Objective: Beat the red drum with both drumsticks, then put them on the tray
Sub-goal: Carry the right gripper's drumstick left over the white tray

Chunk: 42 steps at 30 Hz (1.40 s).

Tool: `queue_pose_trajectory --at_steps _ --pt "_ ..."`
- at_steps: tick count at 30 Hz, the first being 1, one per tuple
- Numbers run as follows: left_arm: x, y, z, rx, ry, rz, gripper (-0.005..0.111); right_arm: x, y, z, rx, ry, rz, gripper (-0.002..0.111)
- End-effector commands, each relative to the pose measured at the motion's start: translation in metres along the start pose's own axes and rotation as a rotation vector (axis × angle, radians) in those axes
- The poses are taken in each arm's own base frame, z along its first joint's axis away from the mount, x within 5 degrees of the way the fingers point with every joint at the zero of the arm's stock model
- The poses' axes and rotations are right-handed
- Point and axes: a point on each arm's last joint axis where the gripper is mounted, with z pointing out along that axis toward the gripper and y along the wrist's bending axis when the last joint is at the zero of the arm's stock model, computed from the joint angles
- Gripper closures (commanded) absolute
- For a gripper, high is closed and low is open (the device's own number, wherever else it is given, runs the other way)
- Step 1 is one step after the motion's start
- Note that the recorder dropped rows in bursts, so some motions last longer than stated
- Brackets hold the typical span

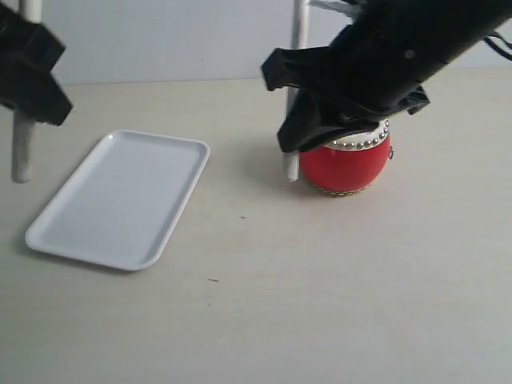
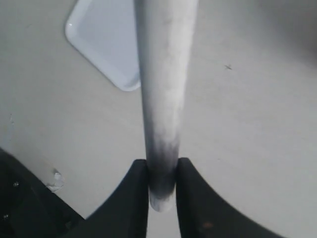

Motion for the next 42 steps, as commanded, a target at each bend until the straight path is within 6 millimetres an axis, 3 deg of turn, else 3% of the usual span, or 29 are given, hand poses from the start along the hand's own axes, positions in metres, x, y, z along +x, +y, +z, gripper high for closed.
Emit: queue_pose_trajectory --at_steps 1,10,16,27,32,36,42 --pt "0.036 0.011 -0.007 -0.026 -0.012 -0.053 0.107 -0.019 0.025 0.03 -0.034 0.058 -0.076 0.108" --pt "0.099 0.024 -0.014 -0.08 -0.035 -0.175 0.107 -0.044 0.056 0.089 -0.06 0.172 -0.126 0.108" --pt "0.122 0.024 -0.022 -0.109 -0.079 -0.213 0.107 -0.053 0.062 0.113 -0.067 0.204 -0.128 0.108" --pt "0.135 0.023 -0.019 -0.115 -0.077 -0.235 0.107 -0.063 0.064 0.12 -0.072 0.176 -0.126 0.108" --pt "0.136 0.022 -0.016 -0.097 -0.071 -0.243 0.107 -0.071 0.064 0.124 -0.073 0.084 -0.06 0.108" --pt "0.134 0.018 -0.016 -0.058 -0.082 -0.256 0.107 -0.079 0.064 0.137 -0.11 0.011 0.019 0.108" --pt "0.134 0.017 -0.016 -0.041 -0.086 -0.266 0.107 -0.075 0.064 0.172 -0.253 0.093 0.223 0.108"
